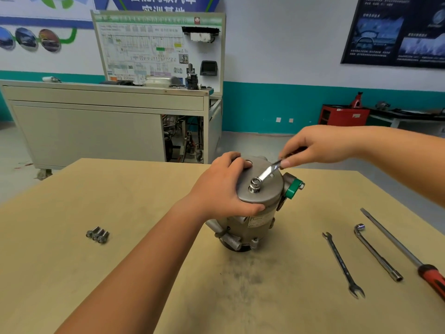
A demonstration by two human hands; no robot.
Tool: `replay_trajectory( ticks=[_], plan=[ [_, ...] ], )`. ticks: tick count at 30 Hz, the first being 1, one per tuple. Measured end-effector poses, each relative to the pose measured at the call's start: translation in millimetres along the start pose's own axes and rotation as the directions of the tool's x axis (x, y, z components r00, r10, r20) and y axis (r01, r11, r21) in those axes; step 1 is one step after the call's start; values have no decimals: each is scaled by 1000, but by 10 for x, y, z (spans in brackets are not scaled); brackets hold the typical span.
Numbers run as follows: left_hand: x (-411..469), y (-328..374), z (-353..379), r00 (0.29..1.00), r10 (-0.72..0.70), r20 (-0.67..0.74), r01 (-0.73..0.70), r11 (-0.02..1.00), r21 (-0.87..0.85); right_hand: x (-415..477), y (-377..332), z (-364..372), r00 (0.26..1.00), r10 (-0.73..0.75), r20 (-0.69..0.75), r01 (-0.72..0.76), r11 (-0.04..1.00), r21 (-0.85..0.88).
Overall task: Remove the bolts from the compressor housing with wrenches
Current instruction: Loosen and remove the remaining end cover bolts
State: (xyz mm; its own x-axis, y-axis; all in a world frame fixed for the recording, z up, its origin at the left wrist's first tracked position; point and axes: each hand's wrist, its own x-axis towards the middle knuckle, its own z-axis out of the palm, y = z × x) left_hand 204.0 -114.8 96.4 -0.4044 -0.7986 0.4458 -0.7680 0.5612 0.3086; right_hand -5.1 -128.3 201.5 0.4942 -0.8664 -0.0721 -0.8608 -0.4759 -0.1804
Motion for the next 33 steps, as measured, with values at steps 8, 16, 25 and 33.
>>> replay_trajectory(
  ticks=[8,16,25,33],
  plan=[
    [6,-14,26,1000,-4,-21,4,1000,0,-290,-150,177,975,112,-191,57,709,703],
    [-14,26,11,1000,-14,-16,13,1000,-26,-543,-666,780,994,-12,112,-106,225,968],
    [-4,20,24,999,-9,-43,8,1000,-12,-449,-727,829,994,38,106,-111,171,979],
    [-12,49,17,999,13,-50,-13,1000,-15,-467,-601,777,980,9,201,-191,357,914]
  ],
)
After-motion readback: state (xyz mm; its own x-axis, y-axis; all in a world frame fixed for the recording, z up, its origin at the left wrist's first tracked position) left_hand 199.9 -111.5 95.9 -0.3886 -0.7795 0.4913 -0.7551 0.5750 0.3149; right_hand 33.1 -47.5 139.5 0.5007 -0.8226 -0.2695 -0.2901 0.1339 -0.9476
